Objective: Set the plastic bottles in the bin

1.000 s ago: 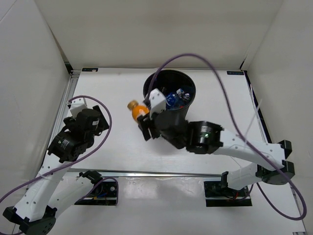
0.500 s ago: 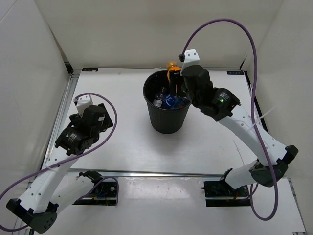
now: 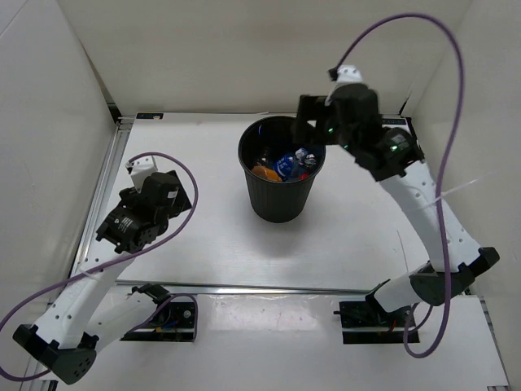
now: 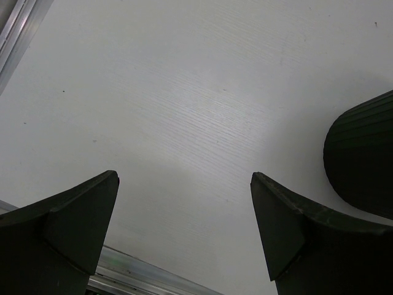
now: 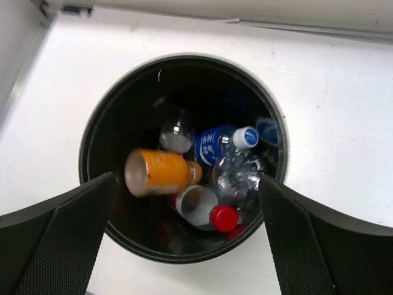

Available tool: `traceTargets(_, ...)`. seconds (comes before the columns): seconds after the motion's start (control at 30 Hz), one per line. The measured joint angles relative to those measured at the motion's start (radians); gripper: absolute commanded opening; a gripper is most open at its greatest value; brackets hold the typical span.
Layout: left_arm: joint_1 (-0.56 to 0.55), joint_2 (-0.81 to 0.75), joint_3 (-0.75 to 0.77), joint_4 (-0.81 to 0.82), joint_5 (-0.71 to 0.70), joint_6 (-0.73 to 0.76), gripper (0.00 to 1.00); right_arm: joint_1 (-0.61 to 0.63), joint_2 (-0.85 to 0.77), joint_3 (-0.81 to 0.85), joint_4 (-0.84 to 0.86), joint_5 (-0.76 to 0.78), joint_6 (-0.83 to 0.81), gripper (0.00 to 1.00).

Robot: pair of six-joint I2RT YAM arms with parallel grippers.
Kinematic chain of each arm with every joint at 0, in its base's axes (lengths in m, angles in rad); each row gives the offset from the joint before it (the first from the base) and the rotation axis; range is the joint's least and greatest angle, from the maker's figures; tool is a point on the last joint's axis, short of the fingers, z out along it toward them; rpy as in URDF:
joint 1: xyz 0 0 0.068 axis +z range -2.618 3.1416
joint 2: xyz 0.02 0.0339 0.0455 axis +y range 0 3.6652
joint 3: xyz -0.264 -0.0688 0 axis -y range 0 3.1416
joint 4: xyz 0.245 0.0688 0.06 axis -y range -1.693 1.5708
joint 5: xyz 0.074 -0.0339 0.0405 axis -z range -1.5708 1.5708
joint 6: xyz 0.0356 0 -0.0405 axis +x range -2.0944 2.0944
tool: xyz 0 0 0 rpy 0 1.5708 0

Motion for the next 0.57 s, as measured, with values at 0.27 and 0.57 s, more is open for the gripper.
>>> traceTargets(0.27, 0.000, 0.033, -0.012, 0.017, -0.013, -0.038, 1.00, -0.306, -0.049, 0.080, -0.100, -0.256, 0.099, 1.00)
traceTargets(0.57, 0.000, 0.025, -0.064, 0.045, -0.114, -0.140, 1.00, -0.349, -0.161, -0.028, -0.124, -0.285, 0.076, 1.00)
